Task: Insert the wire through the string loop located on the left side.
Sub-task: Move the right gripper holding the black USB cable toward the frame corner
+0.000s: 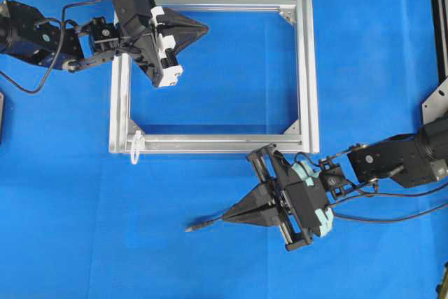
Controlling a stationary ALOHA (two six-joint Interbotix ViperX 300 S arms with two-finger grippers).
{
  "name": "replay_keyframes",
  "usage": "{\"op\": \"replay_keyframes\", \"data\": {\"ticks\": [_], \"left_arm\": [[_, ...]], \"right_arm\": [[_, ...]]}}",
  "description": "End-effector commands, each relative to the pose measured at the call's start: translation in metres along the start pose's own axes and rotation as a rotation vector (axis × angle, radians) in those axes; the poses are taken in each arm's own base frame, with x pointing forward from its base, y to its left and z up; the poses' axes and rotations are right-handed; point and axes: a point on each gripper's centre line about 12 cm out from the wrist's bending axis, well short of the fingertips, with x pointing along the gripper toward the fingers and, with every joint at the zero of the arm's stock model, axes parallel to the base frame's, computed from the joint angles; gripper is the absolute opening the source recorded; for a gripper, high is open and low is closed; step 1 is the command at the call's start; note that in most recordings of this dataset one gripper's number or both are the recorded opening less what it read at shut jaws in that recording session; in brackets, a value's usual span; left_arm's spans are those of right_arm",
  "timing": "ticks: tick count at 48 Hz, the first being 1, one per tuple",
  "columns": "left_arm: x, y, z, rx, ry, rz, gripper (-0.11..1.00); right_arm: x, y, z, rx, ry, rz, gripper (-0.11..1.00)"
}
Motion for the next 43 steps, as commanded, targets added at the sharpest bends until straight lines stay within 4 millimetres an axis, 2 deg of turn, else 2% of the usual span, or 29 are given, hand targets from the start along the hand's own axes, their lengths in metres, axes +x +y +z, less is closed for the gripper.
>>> {"op": "replay_keyframes", "data": {"ticks": [1, 6, 14, 17, 31, 43], "left_arm": [[-0.001, -0.002, 0.015, 0.001, -0.044, -0.008, 0.0], [-0.001, -0.003, 0.015, 0.003, -0.044, -0.01, 0.0], [-0.002, -0.003, 0.015, 0.003, -0.044, -0.01, 0.0], [-0.002, -0.003, 0.015, 0.003, -0.044, -0.01, 0.0], [-0.002, -0.003, 0.014, 0.004, -0.038, -0.01, 0.0], [-0.002, -0.003, 0.014, 0.004, -0.032, -0.01, 0.0]], "right_arm": [[-0.001, 0.002, 0.016, 0.0, -0.044, 0.003, 0.05], [0.0, 0.001, 0.016, 0.006, -0.038, 0.002, 0.27], [0.0, 0.001, 0.012, 0.021, -0.011, -0.001, 0.78], [0.0, 0.001, 0.011, 0.023, -0.005, -0.001, 0.91], [0.003, 0.004, 0.006, 0.034, 0.009, -0.001, 0.92], [0.022, 0.003, -0.025, 0.094, 0.081, -0.012, 0.93]]}}
